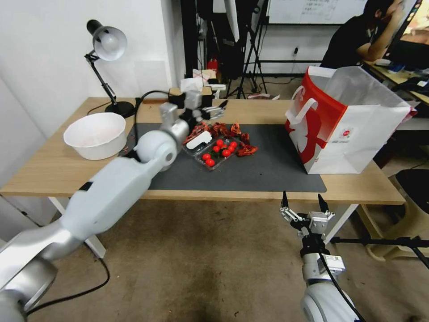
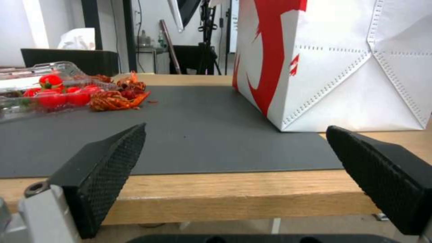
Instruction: Pick up the trash from the table and place it into the takeout bag.
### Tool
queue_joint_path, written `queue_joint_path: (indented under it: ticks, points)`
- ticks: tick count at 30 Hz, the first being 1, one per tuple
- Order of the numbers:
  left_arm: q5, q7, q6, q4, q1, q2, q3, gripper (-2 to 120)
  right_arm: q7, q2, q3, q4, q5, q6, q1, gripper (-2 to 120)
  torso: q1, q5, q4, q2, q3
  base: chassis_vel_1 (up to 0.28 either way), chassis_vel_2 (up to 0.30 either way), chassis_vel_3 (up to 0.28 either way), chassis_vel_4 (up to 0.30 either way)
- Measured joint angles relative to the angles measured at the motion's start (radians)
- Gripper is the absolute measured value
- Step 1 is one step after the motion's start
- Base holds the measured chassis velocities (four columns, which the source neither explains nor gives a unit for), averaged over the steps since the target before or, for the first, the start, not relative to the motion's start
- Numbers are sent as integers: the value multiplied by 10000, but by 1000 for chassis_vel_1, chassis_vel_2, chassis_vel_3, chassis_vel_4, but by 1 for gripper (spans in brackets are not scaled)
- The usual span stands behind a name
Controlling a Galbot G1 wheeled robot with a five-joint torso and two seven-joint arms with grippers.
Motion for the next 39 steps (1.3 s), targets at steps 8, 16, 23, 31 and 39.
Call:
queue_joint_path:
  ticks: [8, 16, 23, 31, 39]
  points:
    - [747, 237, -432, -1479, 2911, 1126, -2219, 100, -10, -40, -27, 2, 2, 1, 1, 100, 0, 0, 0, 0, 0, 0, 0, 0, 0]
    - [1684, 303, -1021, -2359, 5124, 1647, -3810, 100, -44, -39, -94, -23, 0, 22, 6, 100, 0, 5, -2, -1, 0, 0, 0, 0, 0]
    - [2598, 268, -1339, -2848, 6780, 1289, -4792, 100, -60, -30, -109, -42, -12, 68, -58, 100, 0, 0, -1, -1, 0, 0, 0, 0, 0]
    - [3174, 327, -1620, -3482, 8397, 784, -6039, 100, -60, -19, -128, -45, -85, 69, -96, 100, -1, 3, -1, -2, 0, 0, 0, 0, 0]
    - [3458, 533, -2048, -3864, 10026, 446, -7276, 100, -60, -36, -136, -7, -96, 66, -142, 100, 0, 2, 1, -1, 0, 0, 0, 0, 0]
